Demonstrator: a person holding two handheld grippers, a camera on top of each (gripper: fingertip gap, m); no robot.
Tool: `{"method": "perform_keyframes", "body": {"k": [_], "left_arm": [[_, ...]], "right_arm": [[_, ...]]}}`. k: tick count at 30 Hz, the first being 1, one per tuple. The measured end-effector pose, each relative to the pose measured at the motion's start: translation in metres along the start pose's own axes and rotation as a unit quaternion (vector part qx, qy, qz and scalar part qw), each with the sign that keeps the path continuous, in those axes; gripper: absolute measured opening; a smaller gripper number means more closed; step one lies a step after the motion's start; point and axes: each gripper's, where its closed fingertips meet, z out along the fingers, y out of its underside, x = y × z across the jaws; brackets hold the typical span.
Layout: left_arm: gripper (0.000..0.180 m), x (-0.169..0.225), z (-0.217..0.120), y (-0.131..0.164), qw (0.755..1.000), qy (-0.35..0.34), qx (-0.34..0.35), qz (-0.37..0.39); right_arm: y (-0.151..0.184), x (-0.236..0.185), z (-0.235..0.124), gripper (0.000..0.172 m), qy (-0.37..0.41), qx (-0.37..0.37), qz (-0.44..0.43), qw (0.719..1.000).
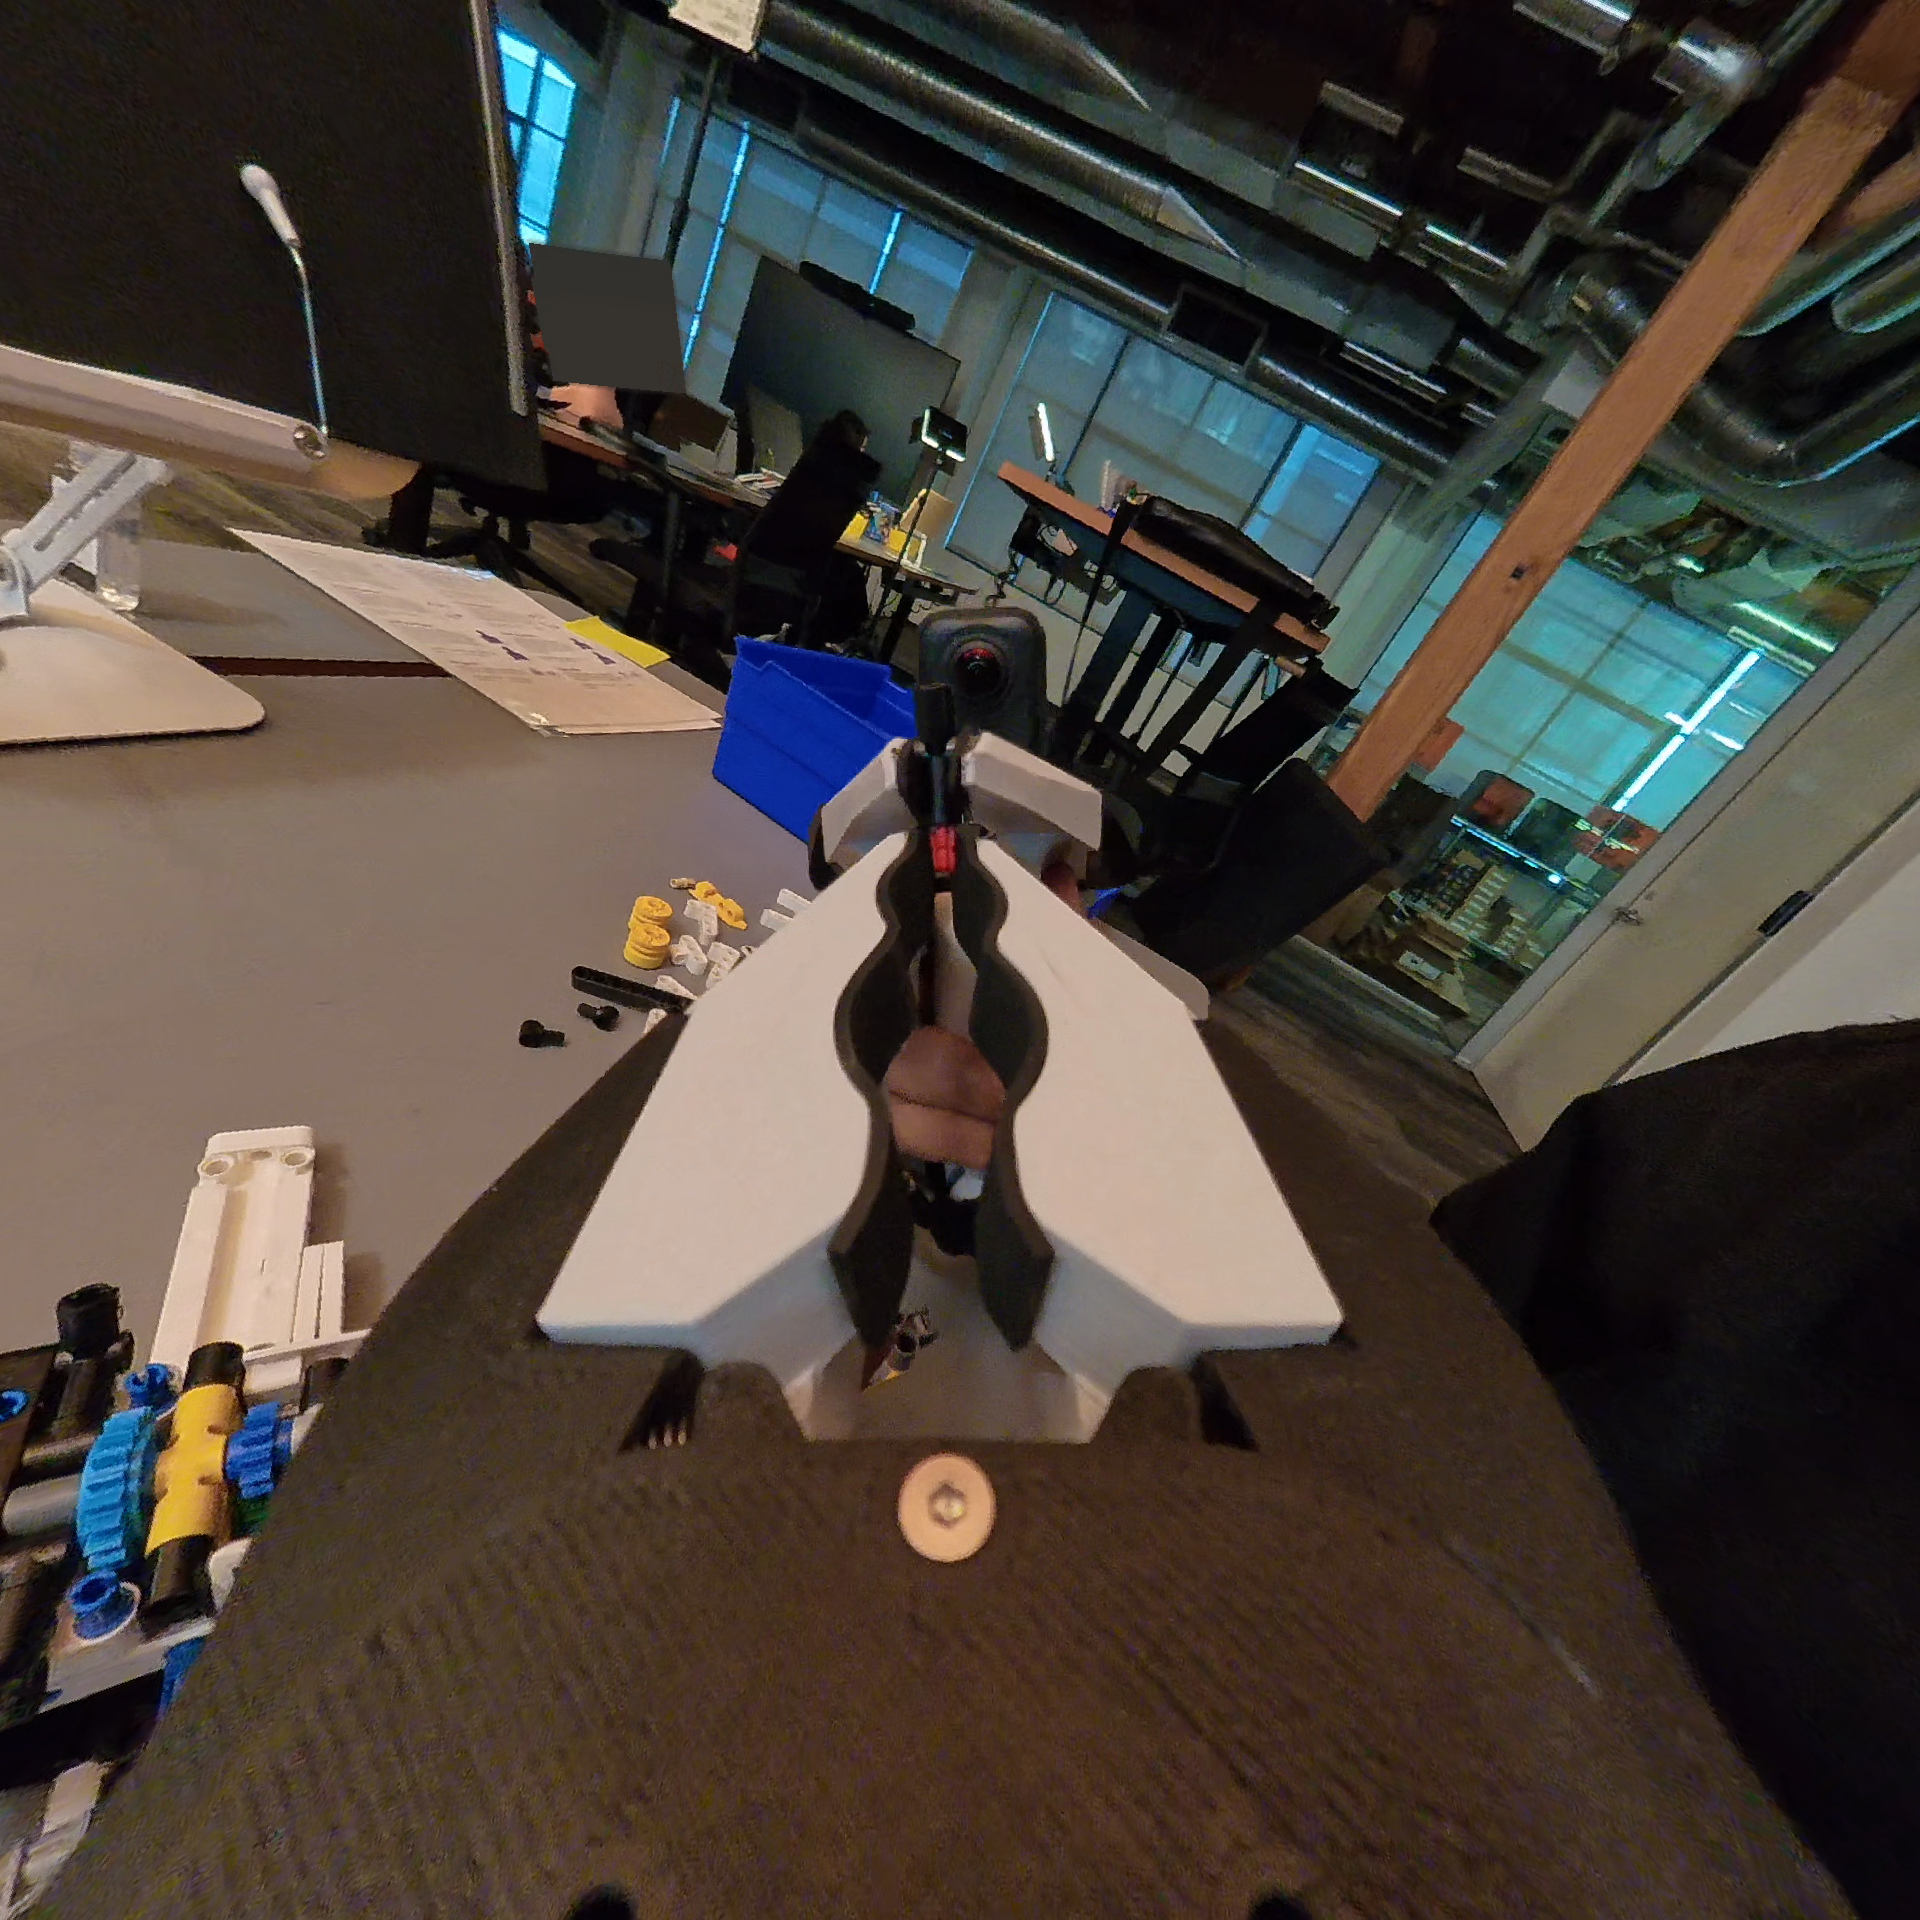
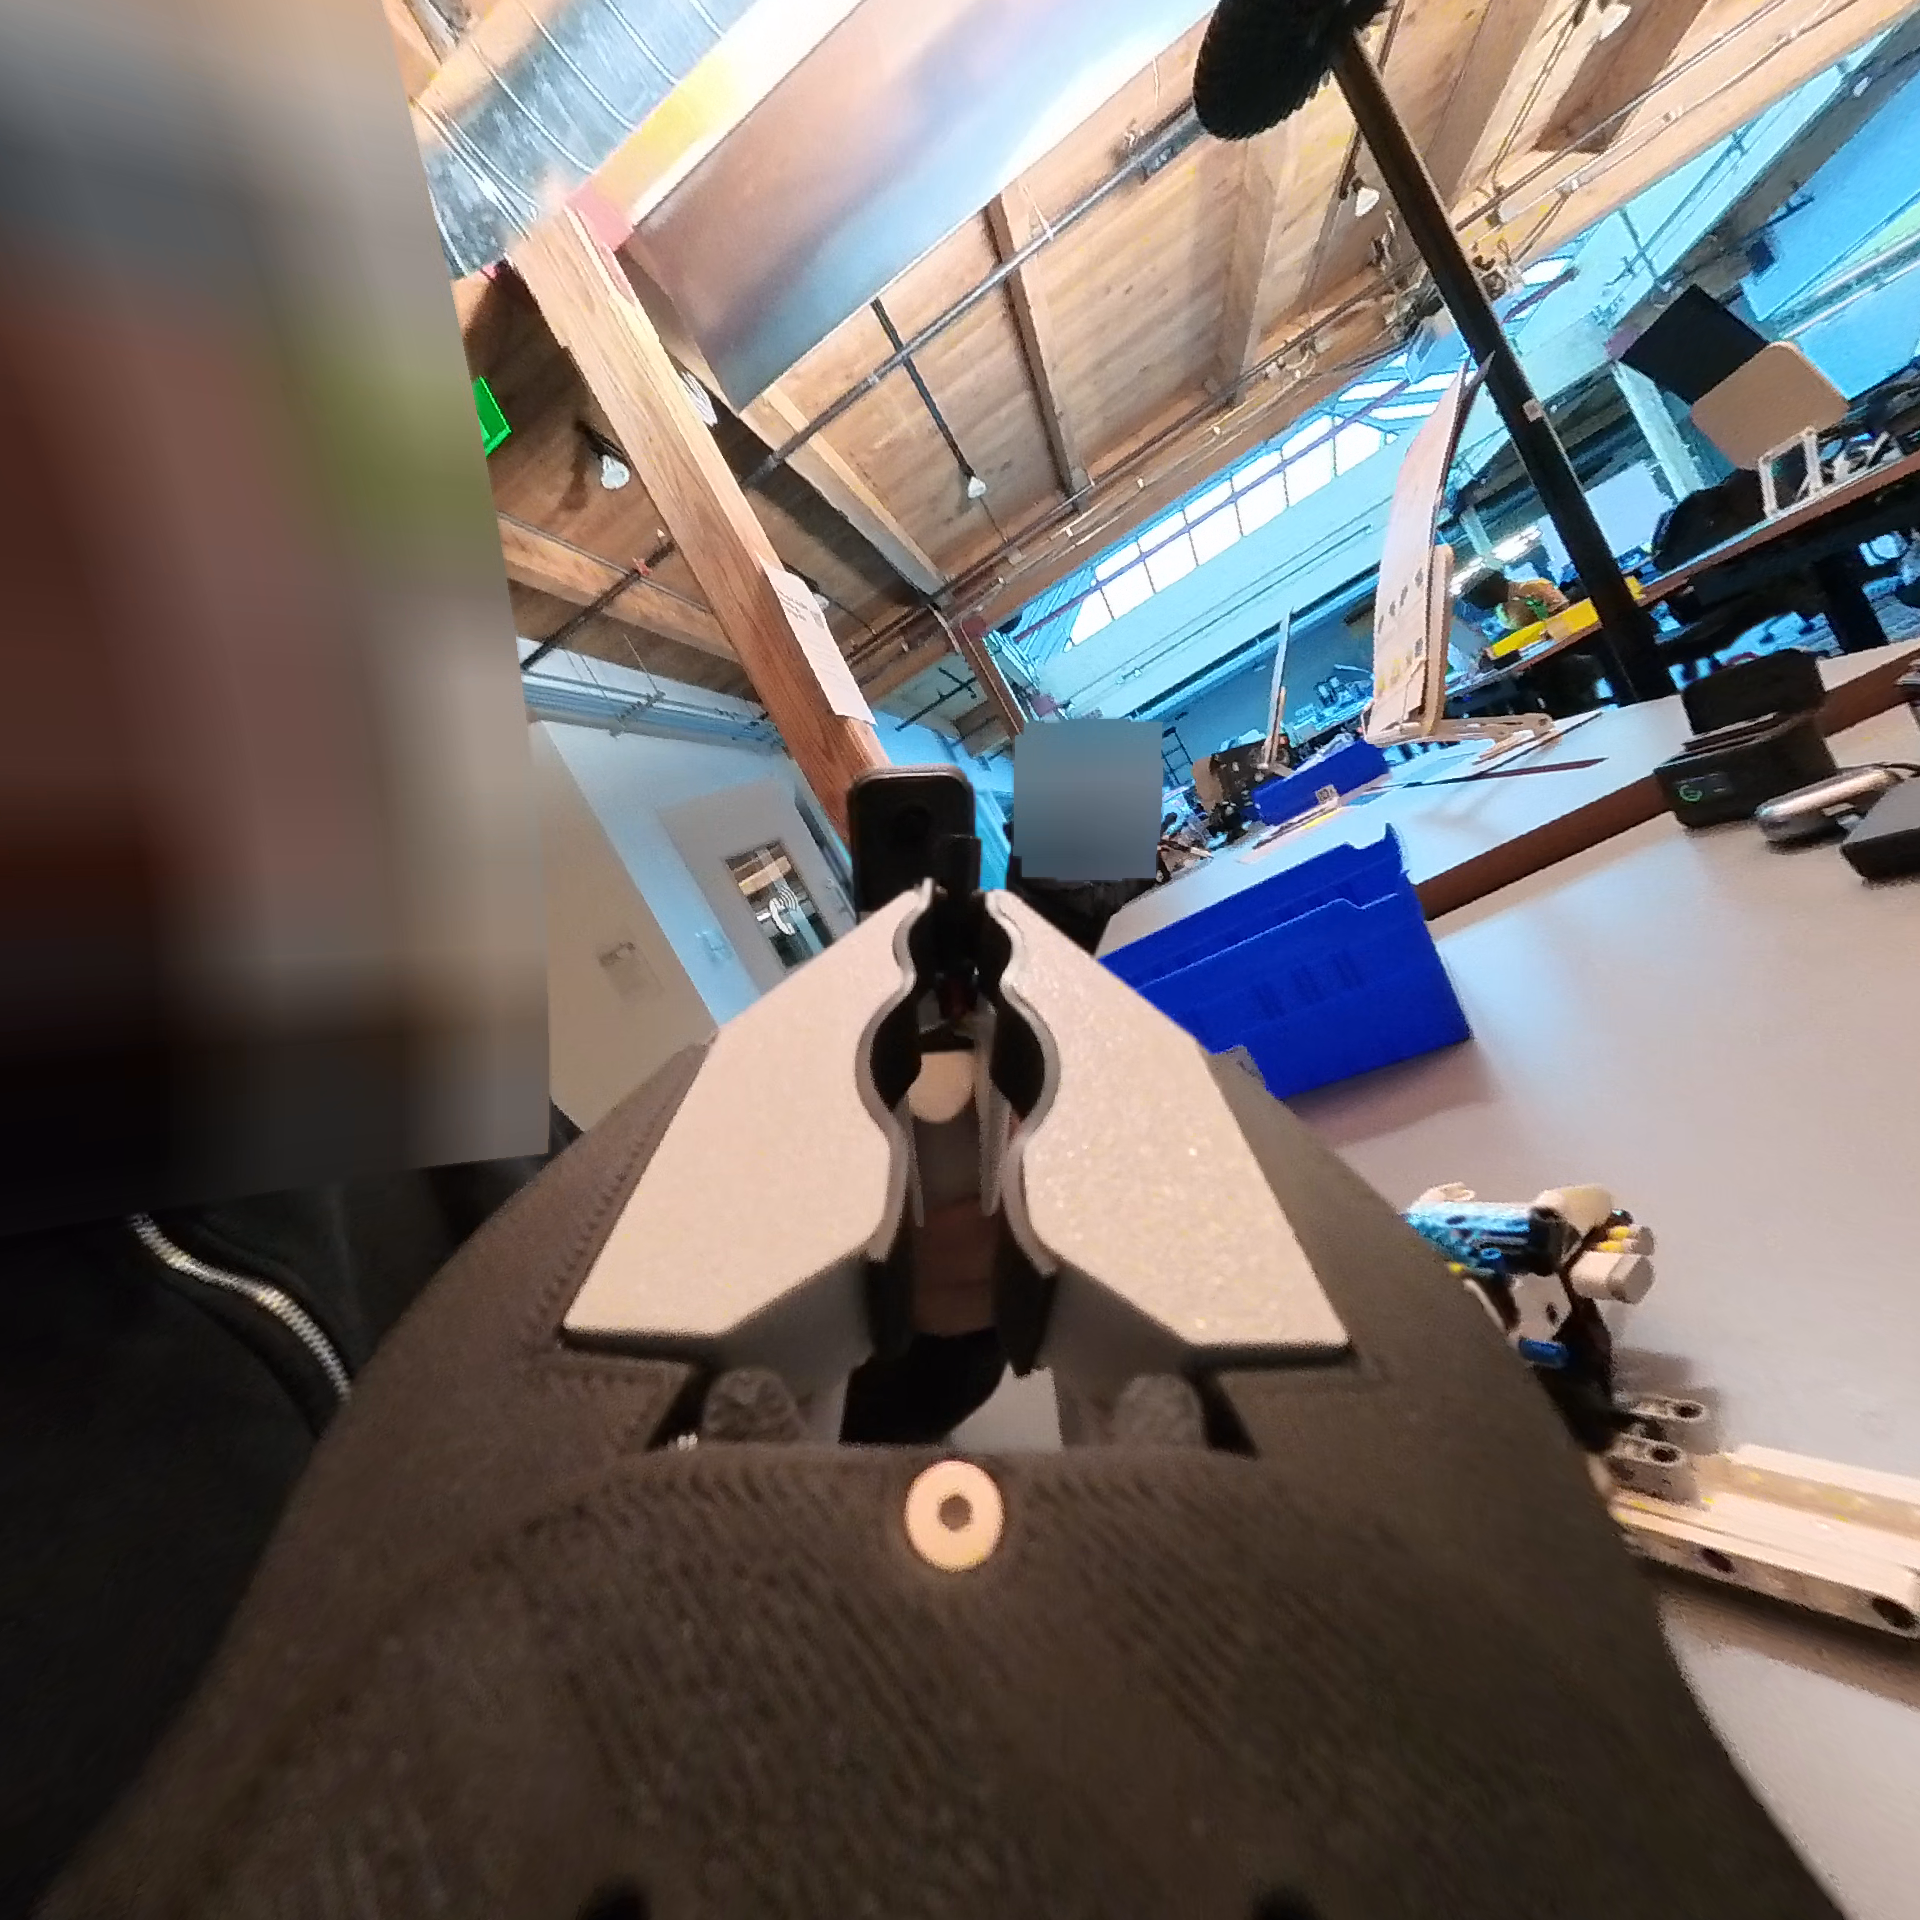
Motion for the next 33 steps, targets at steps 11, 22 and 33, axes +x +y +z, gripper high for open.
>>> {"method": "perform_keyframes", "body": {"k": [11, 22, 33], "left_arm": [[0.007, 0.004, 0.002, 0.018, 0.997, -0.011, -0.067, 0.026], [0.005, 0.007, 0.022, 0.049, 0.995, -0.004, -0.099, 0.021], [0.004, -0.029, 0.036, 0.087, 0.945, -0.102, -0.287, 0.117]], "right_arm": [[-0.061, -0.015, -0.034, 0.004, -0.004, 0.185, -0.003, 0.983], [-0.056, -0.005, -0.070, 0.004, 0.159, 0.038, -0.095, 0.982], [0.040, 0.073, -0.196, 0.006, 0.487, -0.298, -0.087, 0.816]]}}
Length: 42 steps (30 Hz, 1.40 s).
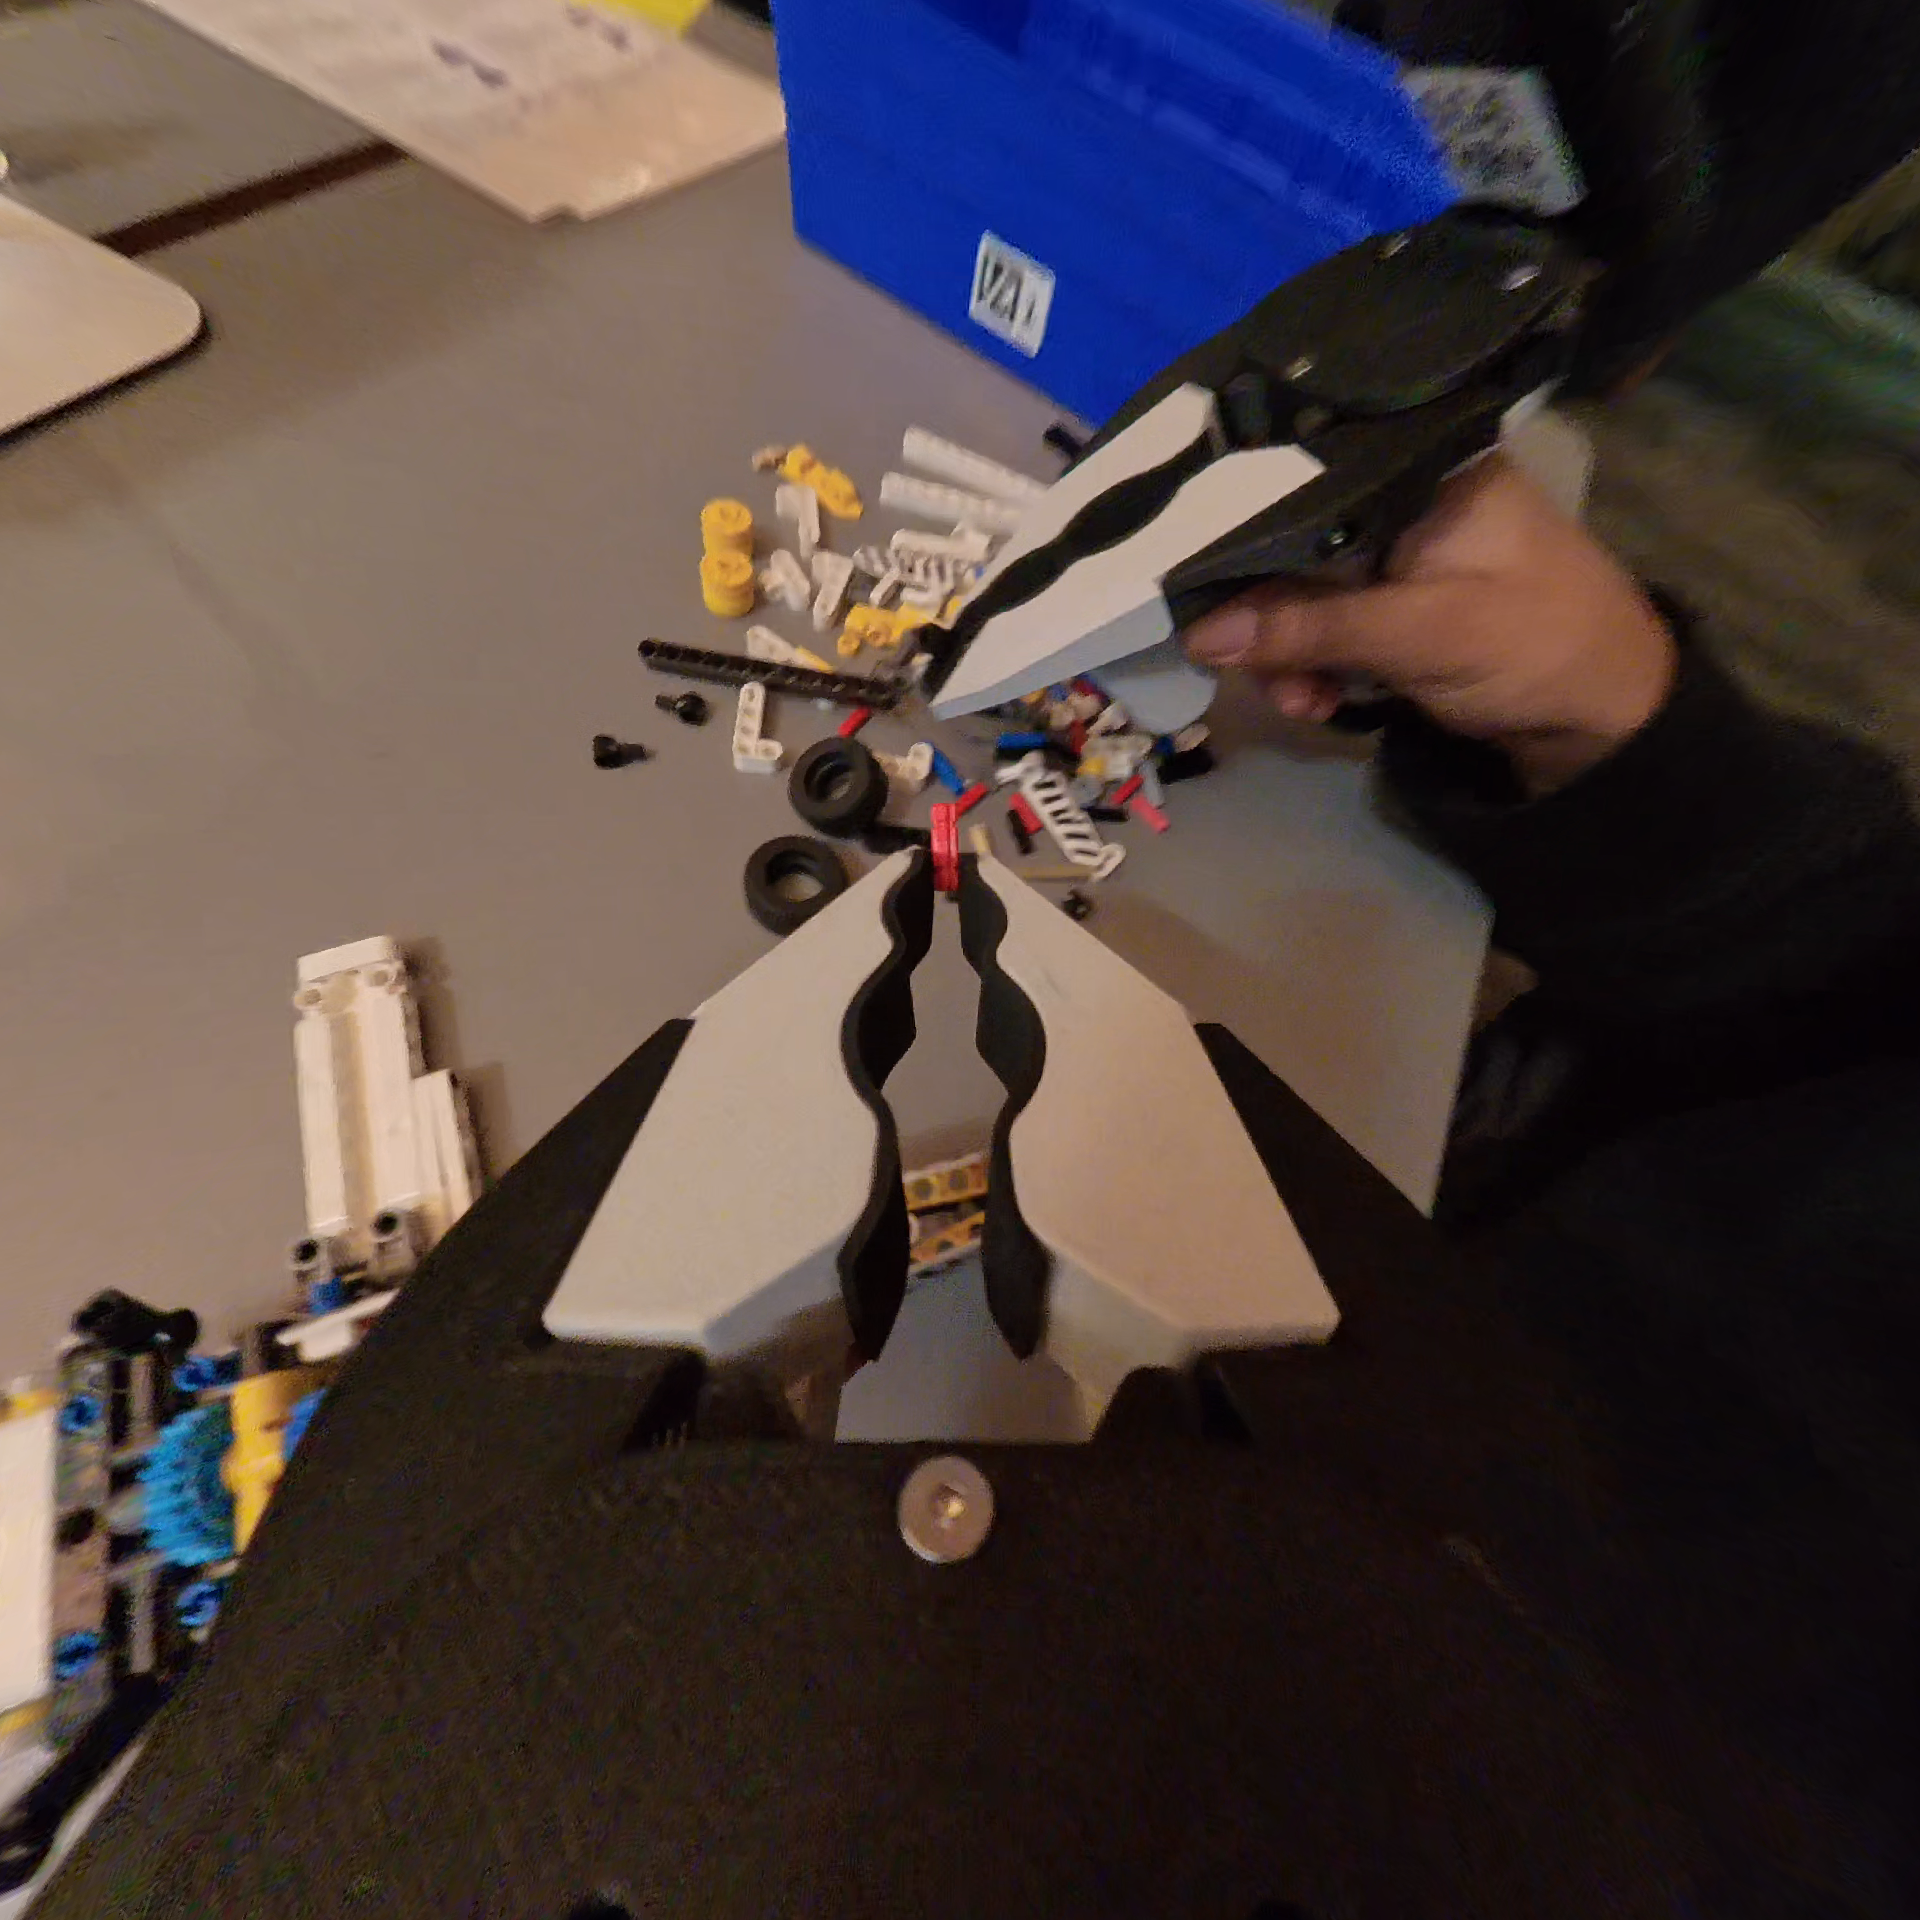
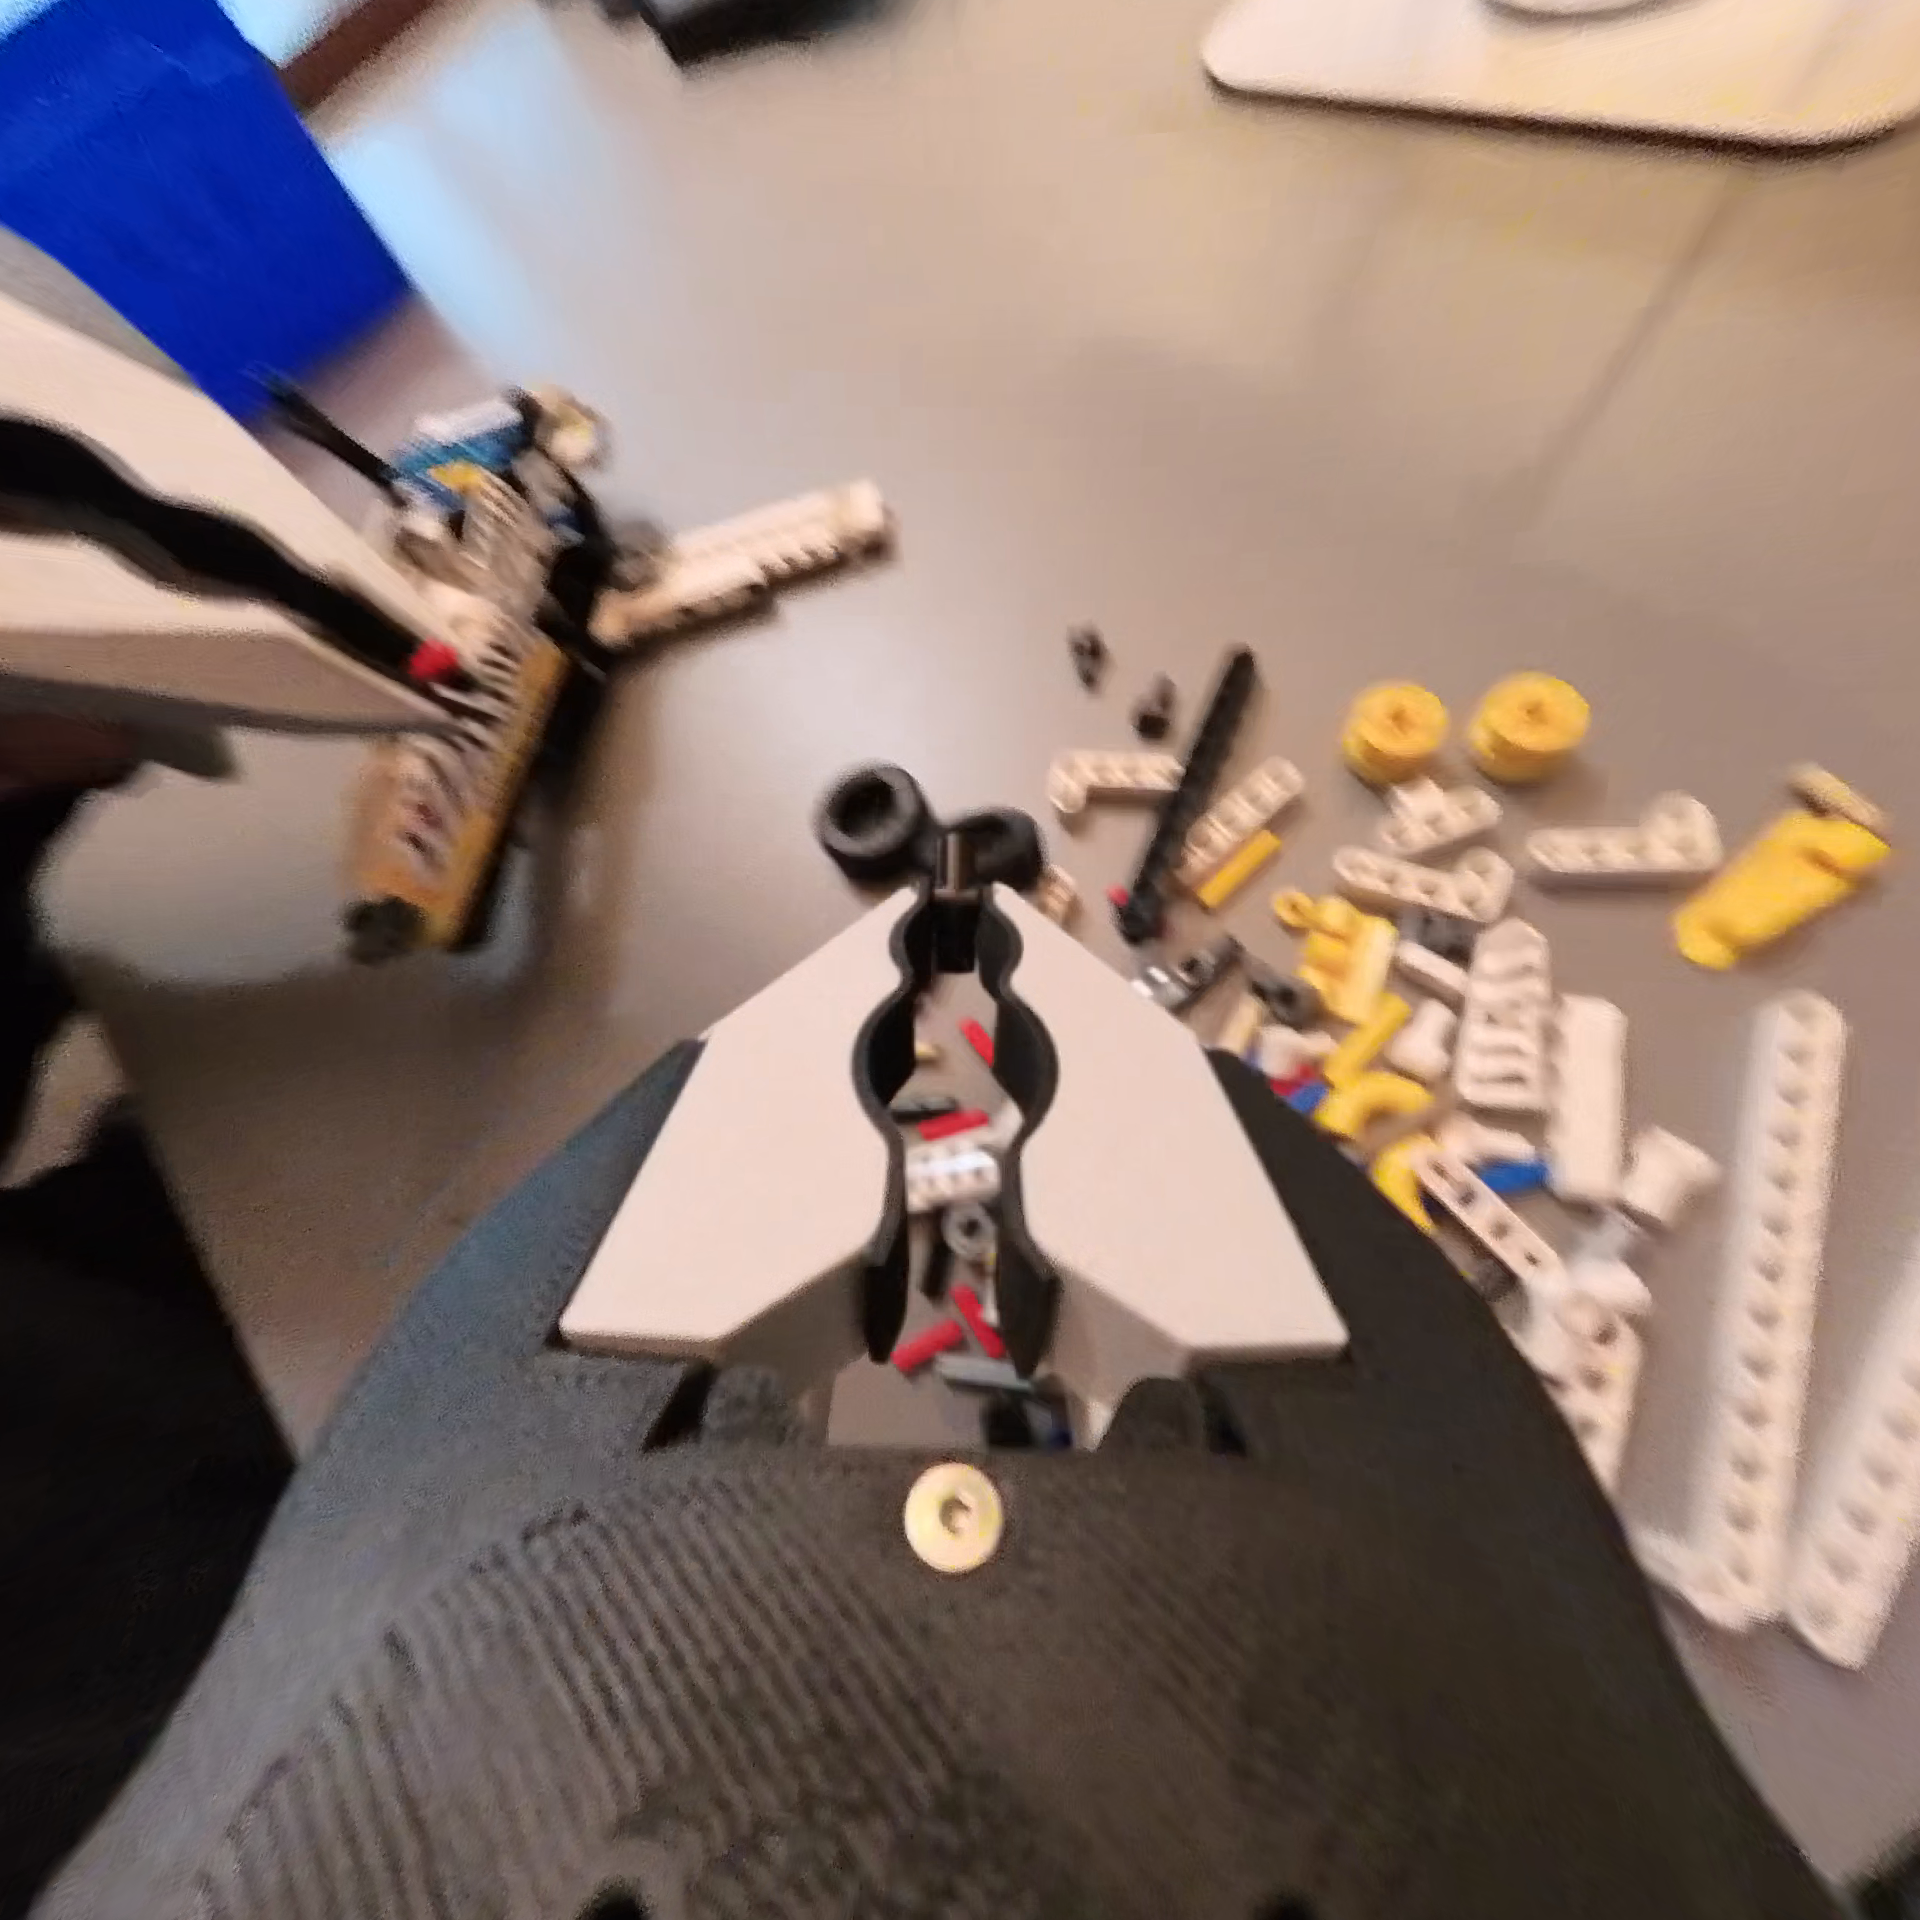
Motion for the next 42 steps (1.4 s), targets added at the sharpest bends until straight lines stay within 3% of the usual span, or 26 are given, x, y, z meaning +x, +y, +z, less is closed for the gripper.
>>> {"method": "perform_keyframes", "body": {"k": [3, 7, 12, 17, 21, 27, 30, 34, 42], "left_arm": [[0.004, -0.017, 0.015, 0.005, 0.996, -0.041, -0.079, 0.028], [0.004, -0.039, 0.035, 0.023, 0.974, -0.081, -0.207, 0.041], [0.004, -0.053, 0.053, 0.023, 0.967, -0.083, -0.239, 0.027], [0.004, -0.060, 0.062, 0.031, 0.960, -0.080, -0.267, 0.017], [0.005, -0.060, 0.067, 0.029, 0.961, -0.077, -0.266, 0.013], [0.022, -0.066, 0.058, 0.007, 0.978, -0.072, -0.198, -0.012], [0.026, -0.068, 0.035, -0.023, 0.992, -0.068, -0.102, -0.026], [0.026, -0.074, -0.024, -0.053, 0.996, -0.074, 0.039, -0.044], [0.025, -0.085, -0.122, -0.008, 0.973, -0.082, 0.184, -0.109]], "right_arm": [[0.020, 0.025, -0.002, 0.007, 0.058, -0.041, -0.008, 0.997], [0.025, 0.026, 0.000, 0.007, 0.051, -0.042, -0.007, 0.998], [-0.003, 0.040, -0.030, 0.011, 0.097, 0.061, -0.051, 0.992], [-0.038, 0.031, -0.068, 0.012, 0.051, 0.220, -0.046, 0.973], [-0.039, 0.030, -0.069, 0.016, 0.027, 0.236, -0.022, 0.971], [-0.040, 0.019, -0.072, 0.017, 0.005, 0.229, -0.020, 0.973], [-0.043, 0.013, -0.075, 0.017, 0.008, 0.234, -0.026, 0.972], [-0.042, 0.001, -0.072, 0.017, -0.004, 0.232, -0.029, 0.972], [-0.048, -0.037, -0.043, 0.020, -0.045, 0.207, -0.057, 0.976]]}}
